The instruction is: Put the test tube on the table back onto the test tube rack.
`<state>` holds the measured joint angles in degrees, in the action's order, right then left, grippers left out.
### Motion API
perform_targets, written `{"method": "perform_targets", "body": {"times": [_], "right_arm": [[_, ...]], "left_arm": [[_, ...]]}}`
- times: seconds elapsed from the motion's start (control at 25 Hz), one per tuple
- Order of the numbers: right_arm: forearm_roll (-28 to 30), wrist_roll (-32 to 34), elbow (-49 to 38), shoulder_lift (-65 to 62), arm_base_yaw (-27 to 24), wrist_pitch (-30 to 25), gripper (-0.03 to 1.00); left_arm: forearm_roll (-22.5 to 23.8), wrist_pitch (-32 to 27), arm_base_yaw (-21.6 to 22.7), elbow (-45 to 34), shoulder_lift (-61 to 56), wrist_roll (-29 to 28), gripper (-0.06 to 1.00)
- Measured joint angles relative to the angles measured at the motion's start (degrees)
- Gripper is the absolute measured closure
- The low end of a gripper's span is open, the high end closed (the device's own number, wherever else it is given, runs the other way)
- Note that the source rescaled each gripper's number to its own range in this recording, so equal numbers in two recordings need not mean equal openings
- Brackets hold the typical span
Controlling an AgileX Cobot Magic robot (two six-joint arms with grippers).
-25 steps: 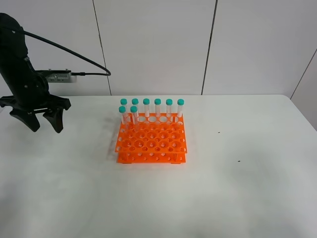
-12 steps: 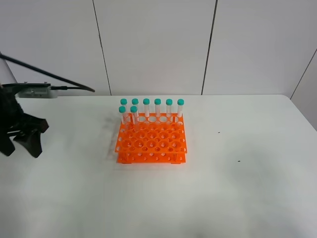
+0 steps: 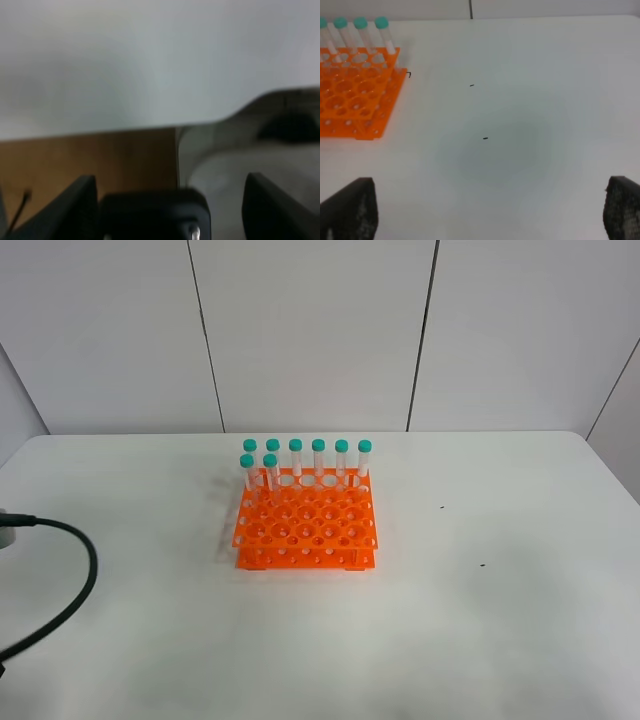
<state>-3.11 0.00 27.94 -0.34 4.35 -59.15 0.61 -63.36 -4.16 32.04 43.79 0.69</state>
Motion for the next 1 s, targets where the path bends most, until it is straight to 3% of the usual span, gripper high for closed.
{"method": "perform_targets", "body": {"times": [0.2,0.48,1.0], "right_arm": [[0.0,0.0,0.0,0.0,0.0,0.0,-0.03],[0.0,0.0,0.0,0.0,0.0,0.0,-0.03],[0.0,0.0,0.0,0.0,0.0,0.0,-0.03]], "left_arm": [[0.0,2.5,0.0,-3.5,-15.2,-0.3,0.20],[0.1,3.0,0.0,-3.7,-27.6,-0.7,0.20],[0.1,3.0,0.0,-3.7,-31.0,-0.7,0.20]]}}
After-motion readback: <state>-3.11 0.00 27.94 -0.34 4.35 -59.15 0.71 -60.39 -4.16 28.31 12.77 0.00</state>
